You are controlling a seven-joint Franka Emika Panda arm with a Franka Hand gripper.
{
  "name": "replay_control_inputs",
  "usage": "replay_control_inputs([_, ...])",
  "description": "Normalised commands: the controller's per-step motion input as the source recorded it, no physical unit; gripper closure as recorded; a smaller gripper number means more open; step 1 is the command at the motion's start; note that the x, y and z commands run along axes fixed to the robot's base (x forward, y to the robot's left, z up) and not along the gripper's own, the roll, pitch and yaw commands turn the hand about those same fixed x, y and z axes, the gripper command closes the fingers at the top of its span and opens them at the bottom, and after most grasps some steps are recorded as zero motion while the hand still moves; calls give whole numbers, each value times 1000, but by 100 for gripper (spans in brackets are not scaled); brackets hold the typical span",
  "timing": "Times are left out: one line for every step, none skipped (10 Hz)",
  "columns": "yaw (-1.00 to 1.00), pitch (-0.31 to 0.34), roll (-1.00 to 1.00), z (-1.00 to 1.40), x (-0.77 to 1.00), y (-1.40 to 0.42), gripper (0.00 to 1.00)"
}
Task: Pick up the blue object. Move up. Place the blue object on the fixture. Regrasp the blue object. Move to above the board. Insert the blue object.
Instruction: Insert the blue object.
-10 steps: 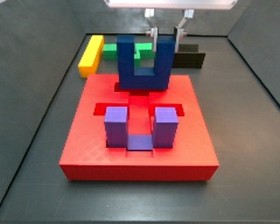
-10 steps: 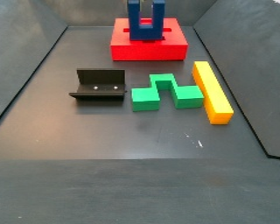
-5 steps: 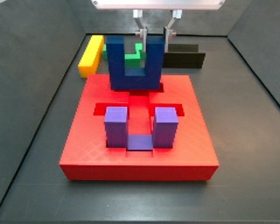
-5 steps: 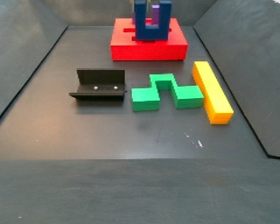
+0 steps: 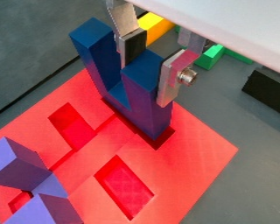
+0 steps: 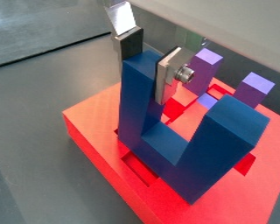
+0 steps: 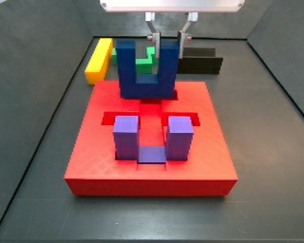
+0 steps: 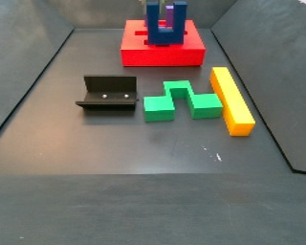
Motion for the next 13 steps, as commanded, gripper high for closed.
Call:
replay_control_inputs([-14,-37,0,-51,-71,-66,100])
replay_control_inputs([-14,-36,0,-63,-29,-49,100])
replay_control_inputs([-34,-29,0,-89,0,-37,100])
replay_control_inputs([-74,0,0,-77,37,-37,100])
replay_control_inputs([-37,0,0,-23,20,0,100])
replay_control_inputs([0,0,-7,-60,140,0,100])
replay_control_inputs([0,0,-30,-109,186,0,100])
replay_control_inputs([0,-19,-63,-160,174,0,100])
replay_control_inputs([23,-41,-101,-206,297,0,100])
replay_control_inputs([0,-7,-53,-146,186,0,100])
replay_control_inputs([0,0,-21,-160,109,0,100])
replay_control_inputs([0,-9,-17,-254,134,0,100])
replay_control_inputs([0,-64,-26,-434,77,9,100])
